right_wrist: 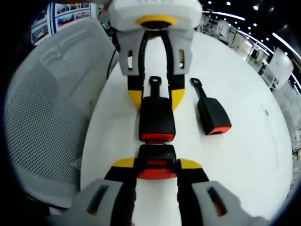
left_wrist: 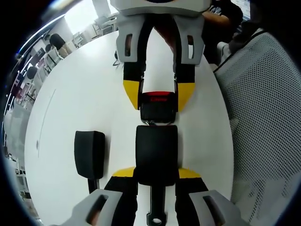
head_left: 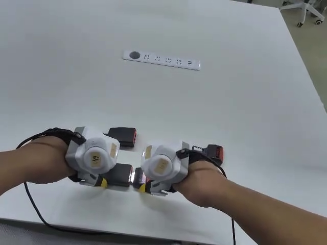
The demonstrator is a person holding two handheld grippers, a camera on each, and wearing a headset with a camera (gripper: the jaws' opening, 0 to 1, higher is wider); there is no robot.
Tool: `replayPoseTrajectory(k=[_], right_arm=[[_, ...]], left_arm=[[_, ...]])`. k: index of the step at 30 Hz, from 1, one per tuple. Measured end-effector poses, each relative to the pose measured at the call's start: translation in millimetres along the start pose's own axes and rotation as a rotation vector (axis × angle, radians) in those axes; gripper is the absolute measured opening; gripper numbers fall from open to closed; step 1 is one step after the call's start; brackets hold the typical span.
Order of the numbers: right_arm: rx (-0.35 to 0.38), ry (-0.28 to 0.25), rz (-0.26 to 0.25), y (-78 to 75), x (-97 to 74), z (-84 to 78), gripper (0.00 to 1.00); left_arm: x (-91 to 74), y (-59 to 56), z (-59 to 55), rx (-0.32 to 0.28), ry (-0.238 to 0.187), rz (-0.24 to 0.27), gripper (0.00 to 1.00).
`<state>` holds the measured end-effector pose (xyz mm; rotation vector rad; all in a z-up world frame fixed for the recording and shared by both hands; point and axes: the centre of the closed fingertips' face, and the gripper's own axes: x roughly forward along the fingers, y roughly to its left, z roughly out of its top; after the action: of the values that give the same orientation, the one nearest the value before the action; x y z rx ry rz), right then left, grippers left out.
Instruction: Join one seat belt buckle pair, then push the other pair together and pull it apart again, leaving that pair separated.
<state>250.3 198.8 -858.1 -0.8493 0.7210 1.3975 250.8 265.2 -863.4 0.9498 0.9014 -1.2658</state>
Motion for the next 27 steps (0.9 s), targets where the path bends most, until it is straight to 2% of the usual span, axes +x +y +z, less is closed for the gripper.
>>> replayPoseTrajectory(k=[5,8,10,21,27], right_arm=[[0.001,-0.015,0.01,1.5,-1.4,-3.1,0.32],[-0.009,-0.03,0.017,0.6,-1.6,-3.4,0.32],[0.009,-0.037,0.026,0.9,-3.2,-3.4,0.32],[0.002,-0.042,0.032,3.6,-3.5,-2.4,0.32],[0.001,-0.042,0.026,3.9,-2.8,-0.8,0.32]], left_arm=[[-0.3,-0.4,-1.0,0.021,0.031,-0.025,0.3],[-1.0,0.2,-2.1,0.008,0.028,-0.035,0.3],[-1.2,-0.3,-2.2,0.006,0.024,-0.036,0.3],[-2.1,-1.5,-2.6,0.01,0.036,-0.032,0.3],[-2.4,-1.5,-3.1,-0.002,0.056,-0.031,0.31]])
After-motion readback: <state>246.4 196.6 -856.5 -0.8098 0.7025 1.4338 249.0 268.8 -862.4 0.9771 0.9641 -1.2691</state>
